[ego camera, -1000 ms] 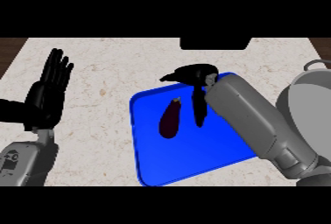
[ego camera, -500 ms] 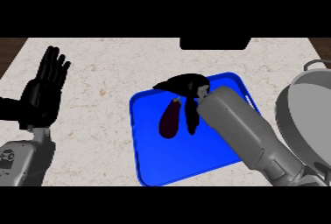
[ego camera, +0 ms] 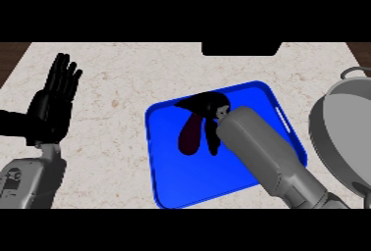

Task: Pick the eggplant from the tray and place it in the pot

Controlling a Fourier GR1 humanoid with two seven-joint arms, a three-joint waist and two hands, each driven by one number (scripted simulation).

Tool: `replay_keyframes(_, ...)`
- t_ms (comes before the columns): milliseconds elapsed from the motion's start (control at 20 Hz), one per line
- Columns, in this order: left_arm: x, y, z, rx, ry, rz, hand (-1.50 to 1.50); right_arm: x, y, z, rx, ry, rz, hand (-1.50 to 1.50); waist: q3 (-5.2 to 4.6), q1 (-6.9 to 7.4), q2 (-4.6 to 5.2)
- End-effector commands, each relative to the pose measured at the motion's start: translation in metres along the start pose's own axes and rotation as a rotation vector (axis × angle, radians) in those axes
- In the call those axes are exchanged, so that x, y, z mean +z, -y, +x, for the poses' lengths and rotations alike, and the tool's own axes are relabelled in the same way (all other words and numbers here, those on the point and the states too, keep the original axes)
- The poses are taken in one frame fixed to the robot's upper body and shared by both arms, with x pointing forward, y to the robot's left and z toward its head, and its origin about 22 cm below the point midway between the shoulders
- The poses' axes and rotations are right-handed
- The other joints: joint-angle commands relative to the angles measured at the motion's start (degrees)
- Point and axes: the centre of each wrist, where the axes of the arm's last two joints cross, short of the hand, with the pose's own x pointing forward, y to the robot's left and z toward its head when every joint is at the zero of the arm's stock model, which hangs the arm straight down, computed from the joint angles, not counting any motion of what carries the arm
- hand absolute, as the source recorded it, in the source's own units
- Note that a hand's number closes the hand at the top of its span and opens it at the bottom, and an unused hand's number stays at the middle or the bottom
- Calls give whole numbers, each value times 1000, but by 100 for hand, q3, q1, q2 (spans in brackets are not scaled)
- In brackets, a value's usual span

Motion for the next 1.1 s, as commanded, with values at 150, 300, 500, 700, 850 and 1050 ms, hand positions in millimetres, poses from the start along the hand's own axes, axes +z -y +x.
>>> replay_keyframes(150,-2,1,-13,1,-1,0,0,-17,-22,-15,-6,19,5,-150,0,10,6)
replay_keyframes(300,11,15,-4,-11,-9,-8,0,-29,-25,-13,-16,29,26,-150,2,54,12)
replay_keyframes(500,-1,5,4,-2,4,-15,0,-31,-43,-9,-41,75,43,-150,1,52,12)
replay_keyframes(700,-2,-12,-1,-3,-6,-23,0,-27,-46,13,65,211,25,150,-1,28,1)
replay_keyframes(850,-4,8,-10,-3,8,3,0,-30,-61,16,80,201,7,150,-1,29,9)
replay_keyframes(1050,2,14,1,-3,0,-9,0,-37,-61,9,106,175,5,150,2,148,24)
